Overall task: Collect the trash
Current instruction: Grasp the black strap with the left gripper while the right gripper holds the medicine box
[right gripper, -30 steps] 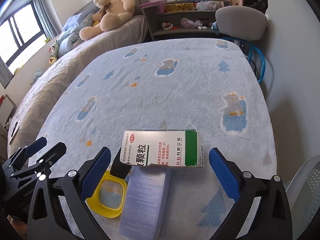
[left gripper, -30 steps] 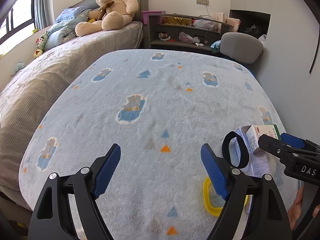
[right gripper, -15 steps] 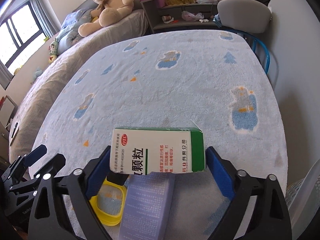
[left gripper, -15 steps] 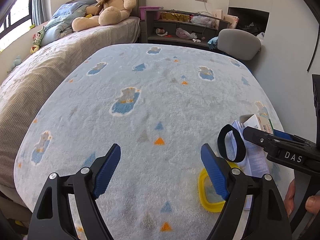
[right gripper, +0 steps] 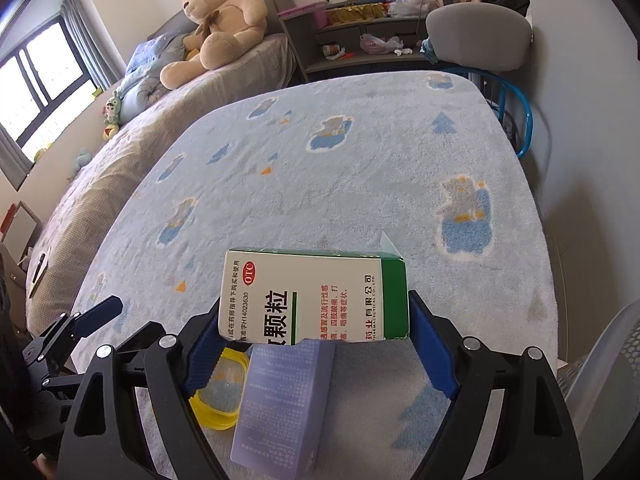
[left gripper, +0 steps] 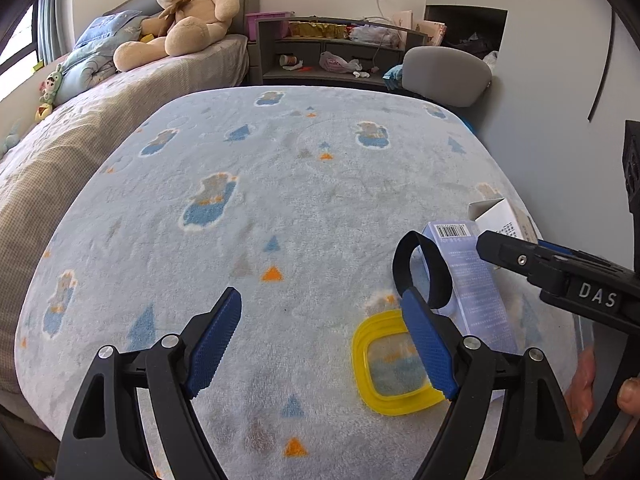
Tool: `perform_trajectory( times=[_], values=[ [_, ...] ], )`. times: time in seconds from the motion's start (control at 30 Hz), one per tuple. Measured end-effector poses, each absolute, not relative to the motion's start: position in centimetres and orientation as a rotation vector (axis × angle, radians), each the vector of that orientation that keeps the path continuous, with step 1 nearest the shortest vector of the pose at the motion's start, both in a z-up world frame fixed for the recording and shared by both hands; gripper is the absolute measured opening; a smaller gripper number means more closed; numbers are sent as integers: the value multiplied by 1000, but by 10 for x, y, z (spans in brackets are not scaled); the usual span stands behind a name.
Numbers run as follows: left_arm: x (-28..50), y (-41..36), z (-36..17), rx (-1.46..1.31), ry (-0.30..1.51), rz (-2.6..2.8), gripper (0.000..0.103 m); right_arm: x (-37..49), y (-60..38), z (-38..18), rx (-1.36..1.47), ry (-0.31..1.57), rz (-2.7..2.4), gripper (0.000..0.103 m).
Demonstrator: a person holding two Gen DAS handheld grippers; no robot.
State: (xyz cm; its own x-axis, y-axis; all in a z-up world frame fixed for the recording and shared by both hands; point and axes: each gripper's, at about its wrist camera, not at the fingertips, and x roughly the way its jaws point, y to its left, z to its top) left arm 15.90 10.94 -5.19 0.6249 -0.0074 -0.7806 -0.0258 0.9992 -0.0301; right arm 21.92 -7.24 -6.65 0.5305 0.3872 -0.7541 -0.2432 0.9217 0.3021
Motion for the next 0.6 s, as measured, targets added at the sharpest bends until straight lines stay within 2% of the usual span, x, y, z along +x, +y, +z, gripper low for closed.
perform_trajectory(
  times=[0.6],
  values=[
    [195, 67, -60, -12, 988, -167, 79, 202, -124, -47, 245, 889, 390, 81]
  ],
)
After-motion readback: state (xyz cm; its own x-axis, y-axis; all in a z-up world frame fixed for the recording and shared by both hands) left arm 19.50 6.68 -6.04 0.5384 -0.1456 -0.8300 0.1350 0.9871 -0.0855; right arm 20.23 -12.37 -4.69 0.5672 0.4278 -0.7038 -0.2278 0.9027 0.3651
